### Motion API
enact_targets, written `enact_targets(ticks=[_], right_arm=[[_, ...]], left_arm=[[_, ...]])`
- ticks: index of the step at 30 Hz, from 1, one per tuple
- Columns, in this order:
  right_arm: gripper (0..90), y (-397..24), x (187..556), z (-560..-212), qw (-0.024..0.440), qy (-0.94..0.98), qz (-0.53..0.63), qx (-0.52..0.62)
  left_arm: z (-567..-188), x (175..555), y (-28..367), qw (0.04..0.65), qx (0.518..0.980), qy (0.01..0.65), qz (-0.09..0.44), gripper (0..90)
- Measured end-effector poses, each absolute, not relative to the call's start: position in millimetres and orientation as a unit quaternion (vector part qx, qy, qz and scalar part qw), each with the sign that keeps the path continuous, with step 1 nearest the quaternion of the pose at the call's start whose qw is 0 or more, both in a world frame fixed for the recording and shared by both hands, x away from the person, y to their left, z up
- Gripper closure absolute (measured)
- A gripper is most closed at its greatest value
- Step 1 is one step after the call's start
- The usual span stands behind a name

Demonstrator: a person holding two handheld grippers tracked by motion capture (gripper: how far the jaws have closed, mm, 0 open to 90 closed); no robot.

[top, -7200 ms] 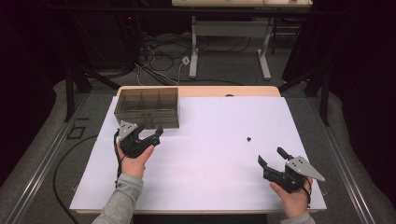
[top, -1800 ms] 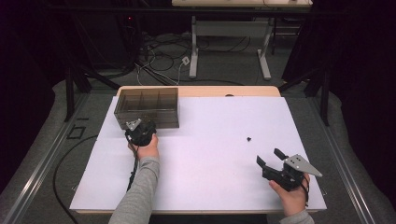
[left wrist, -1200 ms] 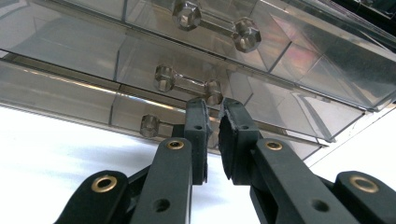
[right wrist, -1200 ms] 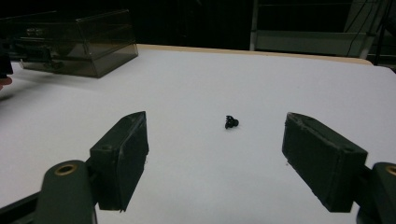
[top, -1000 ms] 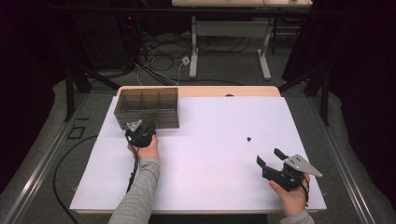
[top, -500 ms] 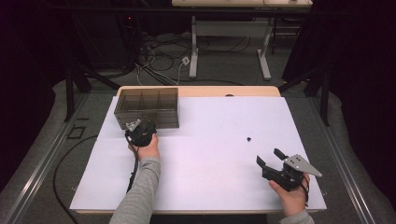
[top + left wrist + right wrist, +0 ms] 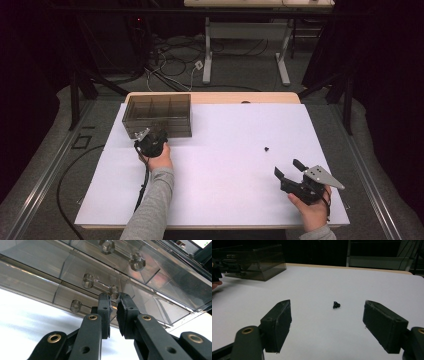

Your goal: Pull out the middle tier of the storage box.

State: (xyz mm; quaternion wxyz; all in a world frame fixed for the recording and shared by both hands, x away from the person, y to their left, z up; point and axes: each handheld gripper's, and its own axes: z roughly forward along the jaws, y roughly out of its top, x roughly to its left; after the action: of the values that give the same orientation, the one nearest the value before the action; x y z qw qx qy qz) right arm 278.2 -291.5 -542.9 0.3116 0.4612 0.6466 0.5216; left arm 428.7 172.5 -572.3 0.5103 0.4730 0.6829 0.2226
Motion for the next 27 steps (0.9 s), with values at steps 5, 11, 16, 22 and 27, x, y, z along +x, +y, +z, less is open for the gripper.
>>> enact_targets(ticks=[5,11,16,22,27], right_arm=[[22.8,-291.8,278.4,-543.1,0.312,0.647,0.521,0.461],[23.0,-291.3,278.1,-543.1,0.311,0.647,0.522,0.461],[23.0,-291.5,278.3,-543.2,0.313,0.647,0.523,0.459],[23.0,-291.4,278.5,-543.3,0.314,0.645,0.524,0.459],[23.0,-291.6,277.8,-542.9,0.313,0.645,0.524,0.460]], left_arm=[[-572.3,427.6,170.1,0.509,0.469,0.684,0.230,81.3],[-572.2,426.7,170.2,0.508,0.472,0.682,0.233,81.9],[-571.6,424.8,169.8,0.505,0.475,0.682,0.234,82.0],[-569.3,420.2,170.5,0.501,0.481,0.680,0.236,82.1],[-567.3,417.0,170.5,0.500,0.486,0.677,0.236,82.3]])
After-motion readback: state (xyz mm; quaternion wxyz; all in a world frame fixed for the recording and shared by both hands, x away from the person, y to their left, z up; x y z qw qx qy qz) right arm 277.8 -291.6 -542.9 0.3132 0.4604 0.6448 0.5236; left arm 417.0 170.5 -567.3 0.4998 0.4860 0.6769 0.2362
